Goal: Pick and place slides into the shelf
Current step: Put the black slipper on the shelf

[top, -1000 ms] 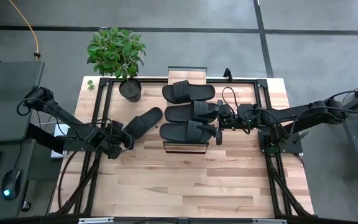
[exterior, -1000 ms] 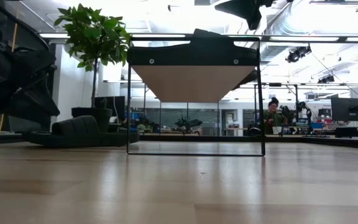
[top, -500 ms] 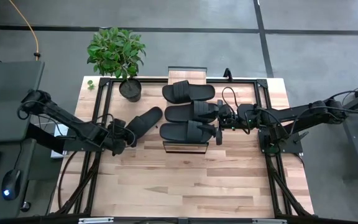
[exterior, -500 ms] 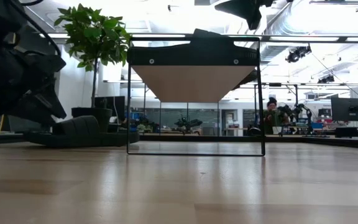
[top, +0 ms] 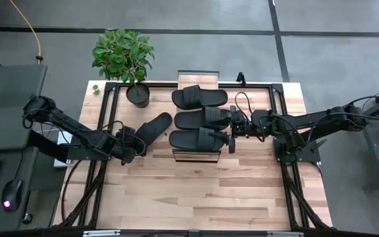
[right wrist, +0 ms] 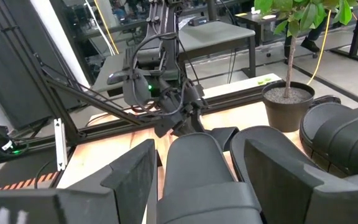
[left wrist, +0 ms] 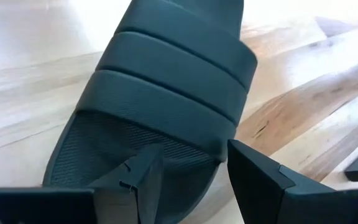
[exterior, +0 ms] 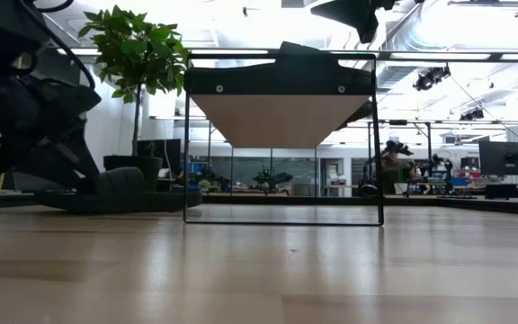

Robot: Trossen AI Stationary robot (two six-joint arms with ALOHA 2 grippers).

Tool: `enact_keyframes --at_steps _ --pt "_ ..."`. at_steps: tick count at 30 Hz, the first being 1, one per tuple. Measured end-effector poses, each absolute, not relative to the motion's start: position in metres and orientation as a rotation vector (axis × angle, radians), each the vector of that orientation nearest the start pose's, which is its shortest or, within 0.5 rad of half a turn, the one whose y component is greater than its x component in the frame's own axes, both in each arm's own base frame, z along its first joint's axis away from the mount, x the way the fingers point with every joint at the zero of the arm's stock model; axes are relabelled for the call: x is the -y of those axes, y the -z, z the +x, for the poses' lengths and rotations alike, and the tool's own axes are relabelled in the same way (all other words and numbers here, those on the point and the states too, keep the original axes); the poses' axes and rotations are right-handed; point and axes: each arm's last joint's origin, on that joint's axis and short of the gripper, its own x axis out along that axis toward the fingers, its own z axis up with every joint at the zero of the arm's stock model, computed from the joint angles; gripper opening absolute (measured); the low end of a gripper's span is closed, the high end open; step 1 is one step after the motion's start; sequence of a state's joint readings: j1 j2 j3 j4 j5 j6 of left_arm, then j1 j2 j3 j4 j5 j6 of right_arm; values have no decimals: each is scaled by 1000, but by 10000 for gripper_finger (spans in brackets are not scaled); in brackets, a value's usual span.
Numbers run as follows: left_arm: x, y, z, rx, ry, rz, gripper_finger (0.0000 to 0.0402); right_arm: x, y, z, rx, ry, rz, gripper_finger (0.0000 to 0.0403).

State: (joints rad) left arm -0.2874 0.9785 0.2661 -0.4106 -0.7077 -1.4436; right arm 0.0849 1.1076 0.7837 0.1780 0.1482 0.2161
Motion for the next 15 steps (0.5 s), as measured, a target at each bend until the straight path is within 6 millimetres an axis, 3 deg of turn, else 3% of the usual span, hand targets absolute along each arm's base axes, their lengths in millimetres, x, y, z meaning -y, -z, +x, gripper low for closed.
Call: enact_keyframes --at_steps 15 --pt "20 -127 137 -466 -969 -749 161 -17 -305 248 -137 79 198 238"
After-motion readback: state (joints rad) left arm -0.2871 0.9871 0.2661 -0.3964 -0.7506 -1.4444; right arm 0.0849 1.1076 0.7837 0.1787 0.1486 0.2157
